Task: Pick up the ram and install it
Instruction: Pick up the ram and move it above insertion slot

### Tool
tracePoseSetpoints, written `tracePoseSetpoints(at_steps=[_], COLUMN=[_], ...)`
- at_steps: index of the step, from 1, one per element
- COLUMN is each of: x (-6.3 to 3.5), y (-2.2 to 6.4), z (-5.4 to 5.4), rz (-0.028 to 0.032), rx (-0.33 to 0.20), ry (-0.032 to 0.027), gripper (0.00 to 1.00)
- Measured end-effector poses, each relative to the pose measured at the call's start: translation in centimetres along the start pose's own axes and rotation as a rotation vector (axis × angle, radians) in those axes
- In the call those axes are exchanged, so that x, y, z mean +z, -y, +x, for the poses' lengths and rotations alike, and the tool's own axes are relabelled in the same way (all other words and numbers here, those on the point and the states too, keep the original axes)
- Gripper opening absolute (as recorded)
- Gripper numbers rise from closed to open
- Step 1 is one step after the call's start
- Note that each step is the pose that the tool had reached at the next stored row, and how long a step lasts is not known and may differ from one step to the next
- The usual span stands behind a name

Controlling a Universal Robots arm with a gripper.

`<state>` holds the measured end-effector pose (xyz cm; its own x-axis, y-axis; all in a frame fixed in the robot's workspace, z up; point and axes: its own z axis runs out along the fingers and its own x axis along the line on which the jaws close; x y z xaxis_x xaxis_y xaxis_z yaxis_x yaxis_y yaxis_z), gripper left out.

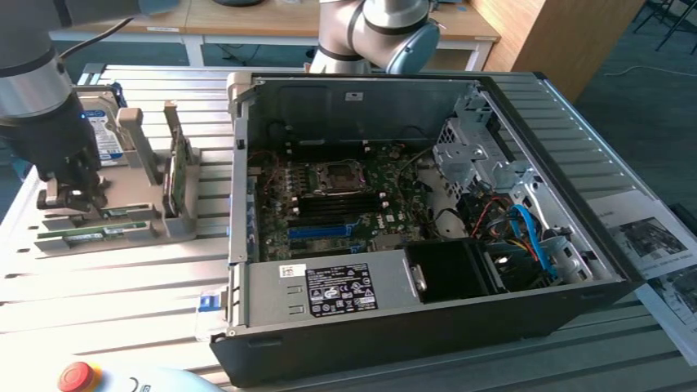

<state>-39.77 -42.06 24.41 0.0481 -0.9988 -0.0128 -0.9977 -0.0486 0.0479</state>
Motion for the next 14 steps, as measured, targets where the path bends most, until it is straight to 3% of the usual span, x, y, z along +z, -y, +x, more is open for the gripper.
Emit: tracePoseSetpoints(at_steps=[4,14], x=[-0.03,0.76], y=[0.62,0.70], z=[0.04,0.05], rz=[-0.0004,-0.0005], rx=[-0.002,-0.003], ry=[0.0000,-0.0002], gripper=[0.30,0.30])
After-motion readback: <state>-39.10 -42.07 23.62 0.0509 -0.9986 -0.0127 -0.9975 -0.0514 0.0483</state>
